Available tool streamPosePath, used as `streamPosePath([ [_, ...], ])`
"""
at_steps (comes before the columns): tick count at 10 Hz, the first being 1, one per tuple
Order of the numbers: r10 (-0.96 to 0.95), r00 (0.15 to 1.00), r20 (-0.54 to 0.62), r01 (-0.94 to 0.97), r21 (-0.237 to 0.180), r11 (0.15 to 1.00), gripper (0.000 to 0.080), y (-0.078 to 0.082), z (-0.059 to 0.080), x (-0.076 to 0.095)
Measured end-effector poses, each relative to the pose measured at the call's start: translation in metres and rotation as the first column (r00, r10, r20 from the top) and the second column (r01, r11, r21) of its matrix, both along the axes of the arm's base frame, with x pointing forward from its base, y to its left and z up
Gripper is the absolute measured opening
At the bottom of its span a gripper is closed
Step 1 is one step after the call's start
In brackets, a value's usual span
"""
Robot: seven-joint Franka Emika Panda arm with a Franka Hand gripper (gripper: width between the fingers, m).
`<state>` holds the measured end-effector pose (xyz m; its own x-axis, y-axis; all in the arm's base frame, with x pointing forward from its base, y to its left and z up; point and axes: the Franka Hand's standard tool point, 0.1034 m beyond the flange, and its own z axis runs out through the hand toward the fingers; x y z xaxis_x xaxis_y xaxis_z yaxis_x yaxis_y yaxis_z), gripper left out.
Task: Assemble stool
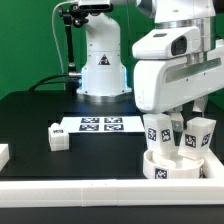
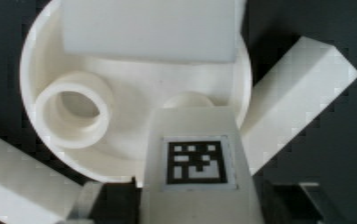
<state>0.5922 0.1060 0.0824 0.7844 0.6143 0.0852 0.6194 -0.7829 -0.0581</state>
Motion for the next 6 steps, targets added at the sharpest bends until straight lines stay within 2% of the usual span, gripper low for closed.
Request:
streamPosePath([
  [4,-0.041,0.999,-0.002,0.041,0.004,0.999,0.0333,-0.0007,-0.0002,0.0001],
  [6,-0.286,0.958,0.013,0.285,0.072,0.956,0.0334,-0.0077,-0.0007,0.0040],
])
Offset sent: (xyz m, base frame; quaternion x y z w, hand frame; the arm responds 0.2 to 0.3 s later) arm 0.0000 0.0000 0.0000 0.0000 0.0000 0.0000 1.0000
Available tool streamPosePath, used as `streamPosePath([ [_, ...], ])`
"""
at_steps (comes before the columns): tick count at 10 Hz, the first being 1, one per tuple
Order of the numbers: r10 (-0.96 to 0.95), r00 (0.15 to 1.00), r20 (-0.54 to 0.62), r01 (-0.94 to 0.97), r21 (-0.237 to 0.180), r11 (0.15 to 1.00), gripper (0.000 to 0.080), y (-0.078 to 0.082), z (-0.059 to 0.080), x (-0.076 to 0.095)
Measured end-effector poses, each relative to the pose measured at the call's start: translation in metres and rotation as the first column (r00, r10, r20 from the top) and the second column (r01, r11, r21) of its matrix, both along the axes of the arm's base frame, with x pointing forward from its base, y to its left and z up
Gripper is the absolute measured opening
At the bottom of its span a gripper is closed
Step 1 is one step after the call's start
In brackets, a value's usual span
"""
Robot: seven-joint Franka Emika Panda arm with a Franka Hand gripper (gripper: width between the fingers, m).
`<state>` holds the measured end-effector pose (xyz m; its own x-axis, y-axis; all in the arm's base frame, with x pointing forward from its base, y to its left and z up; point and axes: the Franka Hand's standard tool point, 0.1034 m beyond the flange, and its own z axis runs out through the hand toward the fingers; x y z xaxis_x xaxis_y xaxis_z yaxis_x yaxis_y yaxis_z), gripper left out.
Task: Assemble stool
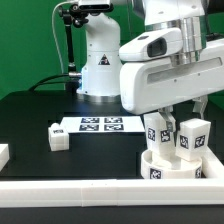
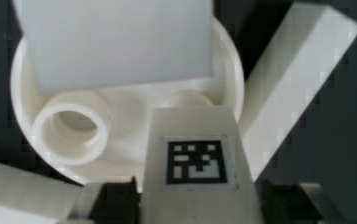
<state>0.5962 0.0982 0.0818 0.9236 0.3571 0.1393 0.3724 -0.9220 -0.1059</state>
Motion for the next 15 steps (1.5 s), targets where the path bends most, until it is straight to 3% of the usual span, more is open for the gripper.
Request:
streamPosePath([
  [3,-0.325,0.945,0.017,0.324,0.057,0.944,0.0335,0.0008,0.0004,0.0055],
  [6,-0.508,0.861,-0.024,0.508,0.077,0.858,0.0335,0.0011,0.0019,0.0074],
  [10,-0.657,0.751,-0.068,0.660,0.086,0.746,0.0335,0.0024,0.0013,0.0072],
  [14,-0.676,0.734,-0.067,0.679,0.090,0.728,0.0337,0.0046,-0.0003,0.0080],
  [15,-0.676,0.734,-0.067,0.679,0.089,0.728,0.0486,0.0046,-0.0004,0.0079],
])
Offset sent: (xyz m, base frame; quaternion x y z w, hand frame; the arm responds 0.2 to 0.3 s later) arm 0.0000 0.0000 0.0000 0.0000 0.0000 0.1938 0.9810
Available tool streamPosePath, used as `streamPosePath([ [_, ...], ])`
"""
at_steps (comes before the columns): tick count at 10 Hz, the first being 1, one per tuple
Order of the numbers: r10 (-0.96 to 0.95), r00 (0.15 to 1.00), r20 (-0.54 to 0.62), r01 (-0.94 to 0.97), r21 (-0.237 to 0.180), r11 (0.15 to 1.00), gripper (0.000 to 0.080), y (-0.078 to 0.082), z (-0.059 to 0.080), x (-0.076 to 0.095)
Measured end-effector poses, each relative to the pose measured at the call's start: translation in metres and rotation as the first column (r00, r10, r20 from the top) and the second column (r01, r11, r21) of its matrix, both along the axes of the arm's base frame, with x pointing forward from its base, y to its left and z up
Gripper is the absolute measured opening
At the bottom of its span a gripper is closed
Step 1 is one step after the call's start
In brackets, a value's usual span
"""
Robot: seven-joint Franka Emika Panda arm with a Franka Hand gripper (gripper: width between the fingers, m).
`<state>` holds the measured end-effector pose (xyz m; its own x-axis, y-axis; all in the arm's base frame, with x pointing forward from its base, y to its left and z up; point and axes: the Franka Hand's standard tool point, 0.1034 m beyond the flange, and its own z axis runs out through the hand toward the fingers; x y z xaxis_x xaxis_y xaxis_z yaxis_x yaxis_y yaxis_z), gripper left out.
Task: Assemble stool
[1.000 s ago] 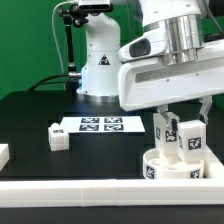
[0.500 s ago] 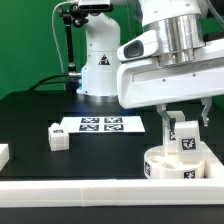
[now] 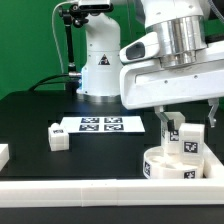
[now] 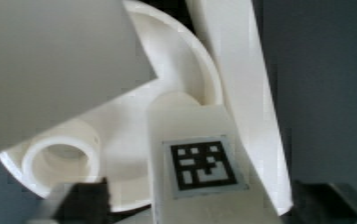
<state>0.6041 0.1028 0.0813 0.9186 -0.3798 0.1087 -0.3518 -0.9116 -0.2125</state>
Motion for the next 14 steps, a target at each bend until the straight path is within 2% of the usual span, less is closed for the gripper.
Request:
streamPosePath([
  [1,0.001,1.000,-0.002,-0.001,0.001,1.000,0.0610,0.000,0.000,0.000],
  [2,0.041,0.997,-0.057,-0.042,-0.011,0.999,0.0610,0.006,0.003,-0.002],
  [3,0.096,0.992,-0.083,-0.098,-0.028,0.995,0.0641,0.012,0.009,0.004],
  [4,0.108,0.991,-0.080,-0.111,-0.031,0.993,0.0647,0.016,0.010,0.011],
  [9,0.076,0.992,-0.101,-0.080,-0.028,0.996,0.0648,0.016,0.007,0.008],
  [10,0.011,0.988,-0.153,-0.018,-0.042,0.999,0.0648,0.014,0.006,0.009],
  [12,-0.022,0.987,-0.158,0.014,-0.052,0.999,0.0648,0.002,-0.004,0.015],
  [14,-0.020,0.987,-0.157,0.012,-0.051,0.999,0.0648,0.004,-0.003,0.015],
])
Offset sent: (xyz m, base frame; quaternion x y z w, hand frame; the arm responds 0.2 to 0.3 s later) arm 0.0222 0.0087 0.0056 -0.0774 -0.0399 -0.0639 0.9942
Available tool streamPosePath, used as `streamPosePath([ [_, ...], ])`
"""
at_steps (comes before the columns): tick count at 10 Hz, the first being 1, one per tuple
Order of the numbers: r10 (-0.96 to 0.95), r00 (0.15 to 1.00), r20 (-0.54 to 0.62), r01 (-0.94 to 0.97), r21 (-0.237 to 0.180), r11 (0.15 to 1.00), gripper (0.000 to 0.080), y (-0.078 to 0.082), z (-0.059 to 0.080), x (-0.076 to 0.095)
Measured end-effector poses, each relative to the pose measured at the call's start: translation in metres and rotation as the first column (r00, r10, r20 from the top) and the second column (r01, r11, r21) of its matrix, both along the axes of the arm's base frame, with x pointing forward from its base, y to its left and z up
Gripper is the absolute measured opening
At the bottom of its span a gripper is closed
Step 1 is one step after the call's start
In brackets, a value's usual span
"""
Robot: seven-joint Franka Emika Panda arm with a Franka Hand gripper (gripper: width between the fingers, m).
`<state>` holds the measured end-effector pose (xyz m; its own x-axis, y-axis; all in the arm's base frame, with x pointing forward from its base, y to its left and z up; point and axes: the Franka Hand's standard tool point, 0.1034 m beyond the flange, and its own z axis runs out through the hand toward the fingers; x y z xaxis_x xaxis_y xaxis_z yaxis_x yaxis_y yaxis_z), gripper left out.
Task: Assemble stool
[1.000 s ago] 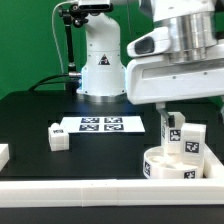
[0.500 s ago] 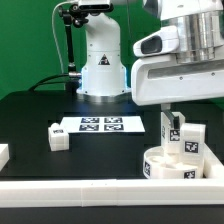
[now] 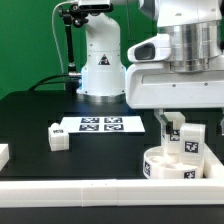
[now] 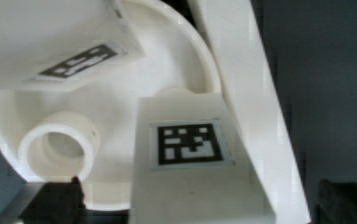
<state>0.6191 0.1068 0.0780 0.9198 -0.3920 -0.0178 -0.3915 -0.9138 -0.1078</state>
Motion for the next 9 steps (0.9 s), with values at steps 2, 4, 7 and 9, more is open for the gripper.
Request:
streamPosePath([
  [2,0.002,1.000,-0.003,-0.002,-0.001,1.000,0.0648,-0.0007,-0.0005,-0.0002],
  [4,0.015,1.000,-0.007,-0.015,-0.005,1.000,0.0648,-0.0060,-0.0034,0.0005],
  [7,0.016,1.000,-0.007,-0.016,-0.005,1.000,0.0398,-0.0056,-0.0039,0.0002],
  [9,0.015,1.000,-0.006,-0.015,-0.005,1.000,0.0337,-0.0056,-0.0038,0.0004],
])
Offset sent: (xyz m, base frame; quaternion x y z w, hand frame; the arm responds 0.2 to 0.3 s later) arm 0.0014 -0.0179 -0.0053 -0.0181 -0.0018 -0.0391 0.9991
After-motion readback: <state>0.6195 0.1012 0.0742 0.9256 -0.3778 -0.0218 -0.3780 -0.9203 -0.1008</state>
